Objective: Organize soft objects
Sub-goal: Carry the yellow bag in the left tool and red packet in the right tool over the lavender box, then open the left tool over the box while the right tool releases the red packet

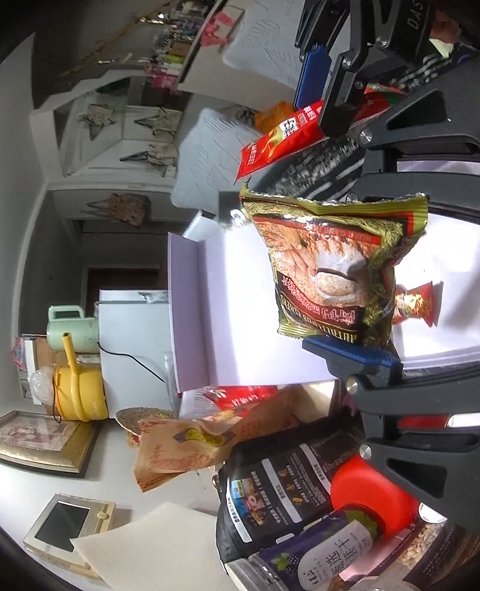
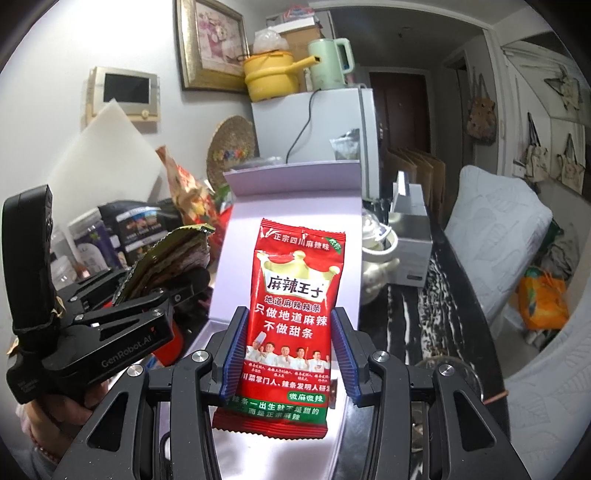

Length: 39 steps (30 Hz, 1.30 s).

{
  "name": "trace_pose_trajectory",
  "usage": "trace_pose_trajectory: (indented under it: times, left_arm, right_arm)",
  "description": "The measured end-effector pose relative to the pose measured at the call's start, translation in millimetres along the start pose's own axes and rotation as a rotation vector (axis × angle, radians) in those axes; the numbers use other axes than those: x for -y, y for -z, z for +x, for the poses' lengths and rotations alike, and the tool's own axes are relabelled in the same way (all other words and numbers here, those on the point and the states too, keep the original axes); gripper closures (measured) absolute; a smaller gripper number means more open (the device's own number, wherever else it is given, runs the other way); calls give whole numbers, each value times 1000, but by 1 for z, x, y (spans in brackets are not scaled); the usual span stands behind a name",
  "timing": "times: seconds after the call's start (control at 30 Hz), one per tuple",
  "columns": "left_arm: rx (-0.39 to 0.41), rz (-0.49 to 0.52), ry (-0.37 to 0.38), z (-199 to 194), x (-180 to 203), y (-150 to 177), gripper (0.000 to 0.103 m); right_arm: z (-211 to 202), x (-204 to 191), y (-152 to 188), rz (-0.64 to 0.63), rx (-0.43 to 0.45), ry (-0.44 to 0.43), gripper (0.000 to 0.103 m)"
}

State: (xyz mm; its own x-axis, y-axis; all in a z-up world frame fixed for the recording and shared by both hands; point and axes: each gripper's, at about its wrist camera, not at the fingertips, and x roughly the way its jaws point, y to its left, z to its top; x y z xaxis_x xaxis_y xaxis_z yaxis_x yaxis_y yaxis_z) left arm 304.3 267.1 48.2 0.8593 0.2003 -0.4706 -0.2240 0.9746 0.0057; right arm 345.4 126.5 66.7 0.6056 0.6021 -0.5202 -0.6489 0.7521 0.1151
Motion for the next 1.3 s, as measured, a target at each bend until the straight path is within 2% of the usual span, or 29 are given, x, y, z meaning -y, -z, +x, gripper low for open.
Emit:
trace_pose_trajectory:
  times: [0.73, 0.9, 1.17, 1.3]
  left_arm:
    - [-193, 91, -52, 59, 18, 31, 57]
    - [-238, 82, -52, 70, 15, 38, 57]
    - [-343, 127, -64, 88, 18, 50, 57]
    - [-358, 139, -80, 93, 20, 55, 57]
  right_arm:
    - [56, 9, 34, 14, -180, 53, 59]
    - [65, 12, 41, 36, -223, 36, 59]
    - [78, 8, 42, 18, -284, 41, 59]
    - [87, 9, 45, 23, -323, 40, 59]
